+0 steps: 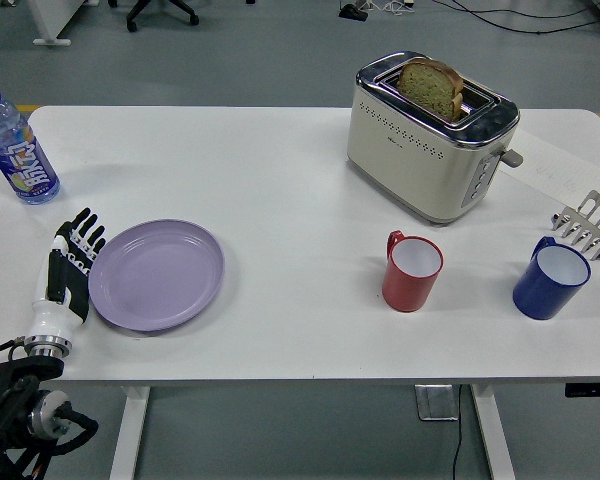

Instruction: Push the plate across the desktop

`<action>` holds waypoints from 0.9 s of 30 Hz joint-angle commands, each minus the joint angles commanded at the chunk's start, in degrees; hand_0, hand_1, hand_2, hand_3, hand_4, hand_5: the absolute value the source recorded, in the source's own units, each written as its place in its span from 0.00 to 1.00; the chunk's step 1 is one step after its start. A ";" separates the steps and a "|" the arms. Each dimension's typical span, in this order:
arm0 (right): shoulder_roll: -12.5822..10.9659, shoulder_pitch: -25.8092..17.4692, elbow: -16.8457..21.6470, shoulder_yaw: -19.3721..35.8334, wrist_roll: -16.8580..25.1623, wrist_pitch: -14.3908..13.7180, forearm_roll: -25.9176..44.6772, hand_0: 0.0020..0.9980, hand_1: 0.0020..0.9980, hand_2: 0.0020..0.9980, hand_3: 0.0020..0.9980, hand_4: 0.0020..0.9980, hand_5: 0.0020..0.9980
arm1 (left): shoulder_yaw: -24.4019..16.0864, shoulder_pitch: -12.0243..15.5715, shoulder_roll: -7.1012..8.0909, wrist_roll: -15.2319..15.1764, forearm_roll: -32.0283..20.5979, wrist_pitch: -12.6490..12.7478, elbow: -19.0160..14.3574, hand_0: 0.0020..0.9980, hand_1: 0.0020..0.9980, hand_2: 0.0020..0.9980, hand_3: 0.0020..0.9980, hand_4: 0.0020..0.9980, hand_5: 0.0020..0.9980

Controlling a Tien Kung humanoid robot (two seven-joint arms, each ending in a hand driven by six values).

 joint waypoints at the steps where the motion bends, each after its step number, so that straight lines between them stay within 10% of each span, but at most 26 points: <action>1: 0.01 0.03 0.00 -0.03 -0.01 0.01 -0.04 0.60 0.54 0.64 0.62 0.13 0.36 | 0.04 -0.01 -0.14 -0.04 -0.02 0.01 -0.06 0.92 0.93 0.93 0.89 0.48 1.00; 27: -0.03 0.66 0.00 -0.65 0.11 0.13 -0.07 0.60 0.54 0.64 0.62 0.13 0.36 | 2.47 -2.14 -3.21 -1.23 -0.67 0.45 0.09 0.91 0.93 0.93 0.89 0.48 1.00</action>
